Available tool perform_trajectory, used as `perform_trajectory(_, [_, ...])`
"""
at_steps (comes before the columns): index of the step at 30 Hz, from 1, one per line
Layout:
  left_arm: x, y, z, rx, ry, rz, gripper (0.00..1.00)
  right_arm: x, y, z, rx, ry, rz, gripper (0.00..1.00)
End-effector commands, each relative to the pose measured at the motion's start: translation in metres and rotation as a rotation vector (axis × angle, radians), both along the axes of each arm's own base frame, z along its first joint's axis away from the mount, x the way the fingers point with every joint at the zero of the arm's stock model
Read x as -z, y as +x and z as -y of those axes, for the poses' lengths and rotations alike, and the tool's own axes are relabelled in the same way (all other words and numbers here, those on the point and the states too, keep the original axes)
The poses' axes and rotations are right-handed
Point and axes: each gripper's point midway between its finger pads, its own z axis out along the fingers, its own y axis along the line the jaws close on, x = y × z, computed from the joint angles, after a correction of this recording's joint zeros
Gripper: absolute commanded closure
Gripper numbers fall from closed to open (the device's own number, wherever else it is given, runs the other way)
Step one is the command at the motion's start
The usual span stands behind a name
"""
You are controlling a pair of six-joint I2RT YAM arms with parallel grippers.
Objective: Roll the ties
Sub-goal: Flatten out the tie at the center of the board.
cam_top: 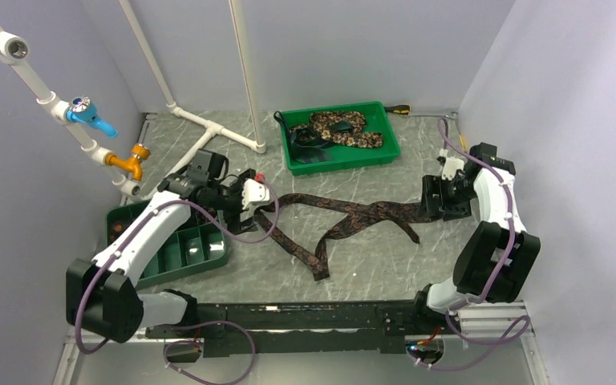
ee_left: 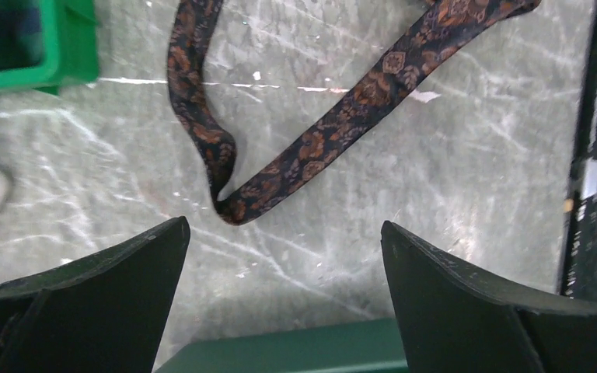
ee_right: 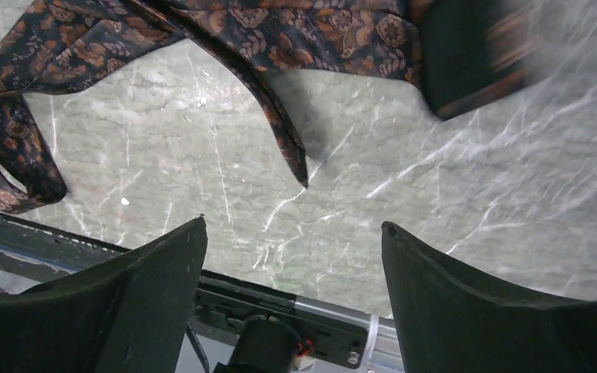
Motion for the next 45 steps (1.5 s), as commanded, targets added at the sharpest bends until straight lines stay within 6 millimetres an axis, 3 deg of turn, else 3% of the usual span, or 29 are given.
perform_trajectory(1, [0.007,0.000,0.022,-0.075,-0.070,-0.171,0.01,-0.028,0.020,-0.006,-0.141,-0.018,0.132,0.18])
perform_trajectory(5, [0.035,-0.019,0.052,0.009,-0.023,-0.193,0.01,-0.014,0.018,-0.049,-0.338,0.034,0.088,0.25])
perform_trajectory(8, [0.053,-0.030,0.080,0.090,0.034,-0.168,0.07,0.006,0.029,-0.067,-0.433,-0.035,0.093,0.25])
perform_trajectory(13, [0.079,-0.043,0.117,0.202,0.134,-0.185,0.14,0.035,0.059,-0.069,-0.505,-0.096,0.068,0.23])
perform_trajectory(16, [0.098,-0.042,0.124,0.216,0.189,-0.198,0.18,0.052,0.070,-0.068,-0.555,-0.111,0.041,0.23])
perform_trajectory(19, [0.115,-0.040,0.118,0.219,0.253,-0.201,0.24,0.074,0.067,-0.059,-0.608,-0.138,-0.015,0.26])
perform_trajectory(21, [0.126,-0.042,0.108,0.237,0.301,-0.189,0.36,0.090,0.058,-0.052,-0.647,-0.161,-0.065,0.29])
perform_trajectory(26, [0.141,-0.038,0.067,0.244,0.430,-0.119,0.84,0.110,0.026,-0.035,-0.731,-0.210,-0.163,0.67])
perform_trajectory(29, [0.142,-0.025,0.026,0.193,0.484,-0.090,1.00,0.109,-0.009,-0.027,-0.771,-0.187,-0.244,0.88])
perform_trajectory(32, [0.134,-0.010,-0.012,0.149,0.510,-0.063,1.00,0.100,-0.046,-0.013,-0.783,-0.143,-0.311,1.00])
perform_trajectory(35, [0.125,0.003,-0.043,0.110,0.526,-0.045,1.00,0.090,-0.068,-0.001,-0.765,-0.106,-0.338,1.00])
perform_trajectory(36, [0.122,0.006,-0.047,0.099,0.519,-0.043,0.93,0.087,-0.070,0.002,-0.754,-0.096,-0.339,1.00])
perform_trajectory(39, [0.103,0.013,-0.041,0.098,0.456,-0.041,0.69,0.082,-0.069,-0.004,-0.744,-0.045,-0.330,1.00])
perform_trajectory(41, [0.085,0.028,-0.027,0.057,0.393,-0.025,0.66,0.078,-0.070,-0.013,-0.733,0.015,-0.331,1.00])
perform_trajectory(45, [0.057,0.059,0.003,-0.046,0.260,-0.069,0.46,0.078,-0.074,-0.017,-0.729,0.047,-0.346,1.00])
